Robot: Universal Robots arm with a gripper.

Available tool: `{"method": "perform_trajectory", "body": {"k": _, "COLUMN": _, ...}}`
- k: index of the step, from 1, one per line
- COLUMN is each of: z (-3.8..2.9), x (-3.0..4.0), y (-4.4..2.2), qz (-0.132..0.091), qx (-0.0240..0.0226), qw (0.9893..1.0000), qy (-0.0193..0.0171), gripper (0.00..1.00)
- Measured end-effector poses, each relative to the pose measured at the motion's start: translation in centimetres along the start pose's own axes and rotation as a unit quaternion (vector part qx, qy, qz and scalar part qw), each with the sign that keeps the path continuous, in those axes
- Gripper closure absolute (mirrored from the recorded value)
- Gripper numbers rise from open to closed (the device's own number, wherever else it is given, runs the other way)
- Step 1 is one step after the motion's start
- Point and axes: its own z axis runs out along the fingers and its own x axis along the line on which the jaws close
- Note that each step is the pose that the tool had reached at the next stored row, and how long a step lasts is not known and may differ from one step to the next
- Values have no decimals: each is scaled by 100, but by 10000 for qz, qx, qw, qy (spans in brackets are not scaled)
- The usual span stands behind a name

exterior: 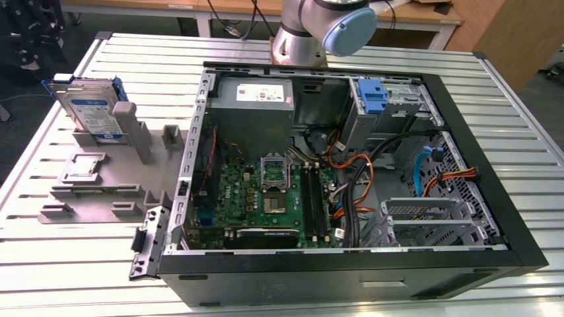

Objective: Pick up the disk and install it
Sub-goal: 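Pick up the disk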

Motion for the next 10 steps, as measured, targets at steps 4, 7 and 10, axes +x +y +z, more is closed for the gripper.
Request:
{"method": "perform_trajectory", "body": {"k": 4, "z": 40, "x": 0, "y": 0, "qz": -292, "qx": -2, "qw": 9996, "qy": 0, "gripper": 53}}
{"method": "perform_trajectory", "body": {"k": 7, "z": 59, "x": 1, "y": 2, "qz": -463, "qx": -5, "qw": 9989, "qy": 1, "gripper": 53}}
{"method": "perform_trajectory", "body": {"k": 10, "z": 74, "x": -15, "y": 21, "qz": -497, "qx": -4, "qw": 9988, "qy": 0, "gripper": 53}}
